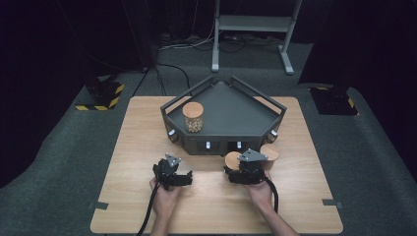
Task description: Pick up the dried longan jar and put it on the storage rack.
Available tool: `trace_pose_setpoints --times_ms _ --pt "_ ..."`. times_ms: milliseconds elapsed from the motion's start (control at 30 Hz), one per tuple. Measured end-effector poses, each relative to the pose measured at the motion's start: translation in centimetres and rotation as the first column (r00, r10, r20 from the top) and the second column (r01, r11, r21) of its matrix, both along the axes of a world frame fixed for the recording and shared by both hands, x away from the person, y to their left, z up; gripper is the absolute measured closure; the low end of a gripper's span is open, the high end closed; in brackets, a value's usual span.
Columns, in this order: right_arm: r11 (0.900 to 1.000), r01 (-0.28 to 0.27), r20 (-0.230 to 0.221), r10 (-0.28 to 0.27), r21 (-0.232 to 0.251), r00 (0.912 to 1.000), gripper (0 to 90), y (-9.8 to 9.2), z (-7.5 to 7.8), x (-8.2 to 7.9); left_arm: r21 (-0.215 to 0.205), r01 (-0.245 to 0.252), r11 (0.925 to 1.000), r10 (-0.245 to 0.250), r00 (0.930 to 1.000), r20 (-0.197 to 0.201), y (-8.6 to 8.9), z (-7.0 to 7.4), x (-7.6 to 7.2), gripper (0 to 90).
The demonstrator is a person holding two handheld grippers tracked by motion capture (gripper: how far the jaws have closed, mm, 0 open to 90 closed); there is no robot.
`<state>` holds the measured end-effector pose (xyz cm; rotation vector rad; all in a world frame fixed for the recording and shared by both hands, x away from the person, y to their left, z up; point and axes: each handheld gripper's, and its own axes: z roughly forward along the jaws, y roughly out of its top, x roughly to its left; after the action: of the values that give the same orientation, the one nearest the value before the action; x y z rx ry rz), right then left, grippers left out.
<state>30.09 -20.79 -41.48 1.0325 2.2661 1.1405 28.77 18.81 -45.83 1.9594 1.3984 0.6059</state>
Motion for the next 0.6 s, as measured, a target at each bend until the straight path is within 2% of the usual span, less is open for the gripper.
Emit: trace_pose_setpoints --times_ms 267,600 --pt "0.999 -0.041 0.013 0.041 0.005 0.9991 25.8 -0.8 1.6 -0.3 0.000 0.000 1.0000 0.000 1.0000 0.000 0.0 0.0 0.0 2.2" --pt "0.998 -0.057 0.004 0.057 0.025 0.9984 25.7 -1.6 3.2 -0.2 0.000 0.000 1.0000 0.000 1.0000 0.000 0.0 0.0 0.0 2.2"
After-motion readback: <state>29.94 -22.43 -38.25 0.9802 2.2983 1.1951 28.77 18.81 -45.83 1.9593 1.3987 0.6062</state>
